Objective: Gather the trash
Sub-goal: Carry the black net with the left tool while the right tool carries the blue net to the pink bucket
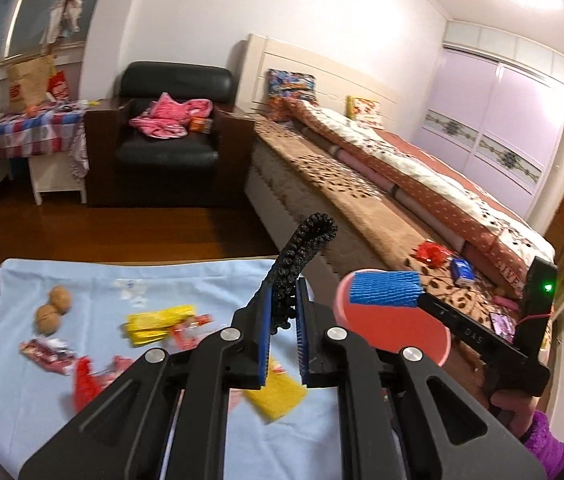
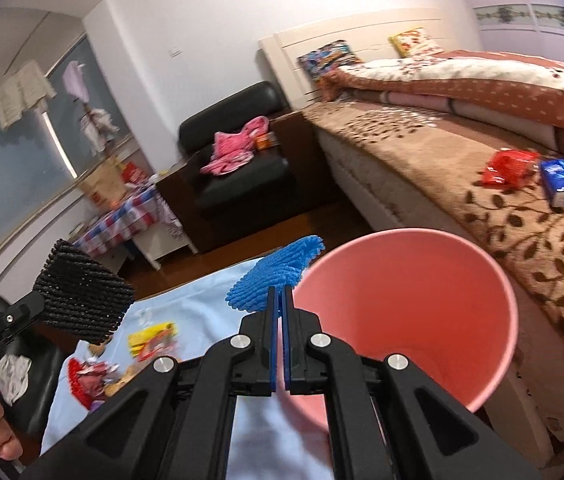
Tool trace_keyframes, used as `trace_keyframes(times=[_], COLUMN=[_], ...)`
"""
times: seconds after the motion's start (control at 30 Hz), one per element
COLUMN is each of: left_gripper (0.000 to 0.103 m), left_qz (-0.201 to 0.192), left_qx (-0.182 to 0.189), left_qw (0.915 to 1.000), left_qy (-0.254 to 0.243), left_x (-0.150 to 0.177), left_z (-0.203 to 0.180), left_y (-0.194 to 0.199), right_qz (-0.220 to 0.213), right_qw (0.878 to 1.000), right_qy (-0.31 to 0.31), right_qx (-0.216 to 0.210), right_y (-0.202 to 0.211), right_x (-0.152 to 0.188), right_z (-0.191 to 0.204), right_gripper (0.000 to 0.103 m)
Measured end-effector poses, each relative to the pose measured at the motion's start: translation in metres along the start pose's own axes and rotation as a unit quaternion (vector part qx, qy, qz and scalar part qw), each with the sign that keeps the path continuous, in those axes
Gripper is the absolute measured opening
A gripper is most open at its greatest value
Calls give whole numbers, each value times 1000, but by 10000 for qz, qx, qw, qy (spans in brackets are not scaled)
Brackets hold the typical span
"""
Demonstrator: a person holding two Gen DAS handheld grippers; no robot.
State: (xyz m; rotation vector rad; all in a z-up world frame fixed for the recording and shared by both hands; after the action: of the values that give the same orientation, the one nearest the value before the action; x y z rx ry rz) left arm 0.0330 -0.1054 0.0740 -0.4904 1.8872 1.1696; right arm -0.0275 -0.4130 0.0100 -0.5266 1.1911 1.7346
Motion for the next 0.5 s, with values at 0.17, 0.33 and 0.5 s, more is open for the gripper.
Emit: trace_keyframes(times=[0.17, 0.33, 0.5], left_gripper=[11, 11, 11], left_qz=[154, 287, 531], left_qx=[372, 659, 939], left_qw=[9991, 9971, 9933], left_qy=[-105, -267, -413], left_x=[-4, -6, -3], left_z=[-30, -64, -97], left_y=[-23, -48, -79], right_qz=[-28, -28, -7], right_qw=[9996, 9992, 9985], right_qy=[-110, -207, -312], right_qx=[241, 344, 460], right_y=[2, -6, -9], right_x=[-2, -5, -4], right_z=[-26, -45, -61], right_gripper=[1, 1, 1])
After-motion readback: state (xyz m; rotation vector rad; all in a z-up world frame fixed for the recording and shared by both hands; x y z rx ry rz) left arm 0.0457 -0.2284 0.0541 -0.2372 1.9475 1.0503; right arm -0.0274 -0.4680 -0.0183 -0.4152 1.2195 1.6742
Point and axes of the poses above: each gripper's, at about its wrist camera, not at the fingertips, and y roughly against the way its jaws point, z to its left, x to its underside, the point moved 1 cm from there along -y, roughly the way its jaws point, and after that the axes turned 4 degrees about -x, right-handed, at the moved point
